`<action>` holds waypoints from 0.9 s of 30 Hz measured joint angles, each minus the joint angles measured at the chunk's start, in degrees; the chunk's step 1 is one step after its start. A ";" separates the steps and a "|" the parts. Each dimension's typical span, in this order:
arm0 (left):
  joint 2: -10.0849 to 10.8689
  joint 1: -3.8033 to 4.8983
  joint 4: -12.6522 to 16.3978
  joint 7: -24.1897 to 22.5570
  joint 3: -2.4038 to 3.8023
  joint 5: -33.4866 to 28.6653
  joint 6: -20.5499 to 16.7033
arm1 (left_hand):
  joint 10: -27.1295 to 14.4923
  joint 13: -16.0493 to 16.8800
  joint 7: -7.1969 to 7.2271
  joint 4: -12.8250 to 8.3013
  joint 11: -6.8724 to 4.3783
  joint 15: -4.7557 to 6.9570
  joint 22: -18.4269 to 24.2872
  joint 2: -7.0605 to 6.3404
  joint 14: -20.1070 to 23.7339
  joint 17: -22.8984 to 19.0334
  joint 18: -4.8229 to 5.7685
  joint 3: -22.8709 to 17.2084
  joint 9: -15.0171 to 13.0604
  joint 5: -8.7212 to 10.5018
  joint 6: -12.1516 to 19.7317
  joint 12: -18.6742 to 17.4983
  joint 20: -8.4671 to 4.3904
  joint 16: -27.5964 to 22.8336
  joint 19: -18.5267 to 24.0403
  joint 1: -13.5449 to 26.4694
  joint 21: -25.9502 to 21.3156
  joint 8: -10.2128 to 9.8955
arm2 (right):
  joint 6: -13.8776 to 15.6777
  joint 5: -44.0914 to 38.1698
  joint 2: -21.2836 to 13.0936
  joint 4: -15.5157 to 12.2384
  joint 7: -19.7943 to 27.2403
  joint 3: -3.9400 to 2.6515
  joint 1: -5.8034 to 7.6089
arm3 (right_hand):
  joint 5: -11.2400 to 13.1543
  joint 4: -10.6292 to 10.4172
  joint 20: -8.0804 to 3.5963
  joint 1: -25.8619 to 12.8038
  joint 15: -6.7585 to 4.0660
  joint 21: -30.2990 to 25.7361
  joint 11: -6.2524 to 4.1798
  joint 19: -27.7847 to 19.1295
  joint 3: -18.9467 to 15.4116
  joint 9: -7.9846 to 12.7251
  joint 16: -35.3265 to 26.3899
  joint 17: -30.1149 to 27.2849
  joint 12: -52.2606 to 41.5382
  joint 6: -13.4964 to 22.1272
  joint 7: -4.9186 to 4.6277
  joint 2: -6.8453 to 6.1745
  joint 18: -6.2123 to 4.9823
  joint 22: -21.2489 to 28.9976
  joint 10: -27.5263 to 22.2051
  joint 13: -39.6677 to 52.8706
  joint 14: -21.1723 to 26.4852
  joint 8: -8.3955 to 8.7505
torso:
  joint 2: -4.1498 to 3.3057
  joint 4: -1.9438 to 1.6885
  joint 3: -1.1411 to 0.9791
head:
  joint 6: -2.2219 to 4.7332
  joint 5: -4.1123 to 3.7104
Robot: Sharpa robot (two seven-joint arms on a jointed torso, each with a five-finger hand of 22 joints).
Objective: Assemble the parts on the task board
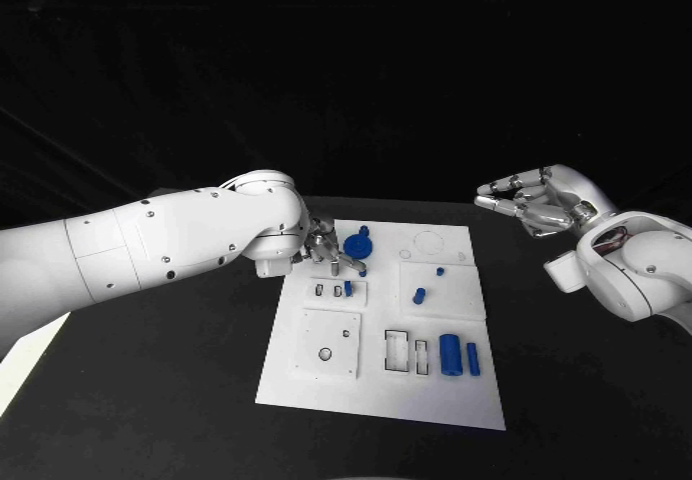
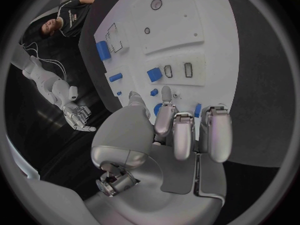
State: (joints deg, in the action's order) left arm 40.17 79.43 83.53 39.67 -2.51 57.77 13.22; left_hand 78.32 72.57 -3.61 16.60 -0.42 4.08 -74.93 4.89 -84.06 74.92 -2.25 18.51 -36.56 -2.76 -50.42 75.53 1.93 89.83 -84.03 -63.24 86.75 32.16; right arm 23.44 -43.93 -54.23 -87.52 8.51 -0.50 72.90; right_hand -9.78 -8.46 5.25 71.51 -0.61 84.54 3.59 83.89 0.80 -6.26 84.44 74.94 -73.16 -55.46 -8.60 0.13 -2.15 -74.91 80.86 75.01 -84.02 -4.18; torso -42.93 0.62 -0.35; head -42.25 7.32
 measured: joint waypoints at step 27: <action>-2.93 0.07 -2.57 0.29 -0.84 0.71 5.15 | 0.21 0.22 0.24 -0.32 -0.21 0.00 0.01 0.73 0.00 -0.01 0.60 -1.32 -0.64 0.00 -0.58 0.26 0.00 0.00 0.00 -1.23 0.47 0.56 | -0.09 -0.05 0.57 0.27 -0.09 0.00 -0.01 | -0.32 0.00 0.00 0.00 0.00 -0.22 0.00 0.00 0.00 0.02 0.00 -0.02 0.00 0.00 0.00 0.00 0.00 -0.04 0.00 0.00 0.00 0.00 | -0.03 0.01 0.09 | -0.57 0.03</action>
State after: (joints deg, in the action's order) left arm 37.24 79.50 80.96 39.96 -3.34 58.48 18.37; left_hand 78.52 72.79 -3.37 16.28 -0.63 4.08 -74.91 5.63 -84.06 74.91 -1.65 17.18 -37.20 -2.77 -50.99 75.80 1.93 89.83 -84.02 -64.47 87.22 32.72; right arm 23.35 -43.98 -53.66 -87.25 8.42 -0.50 72.90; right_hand -10.10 -8.45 5.25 71.50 -0.61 84.31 3.59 83.90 0.80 -6.24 84.44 74.92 -73.16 -55.46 -8.60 0.13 -2.15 -74.95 80.87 75.01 -84.02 -4.18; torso -42.96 0.62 -0.25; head -42.82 7.36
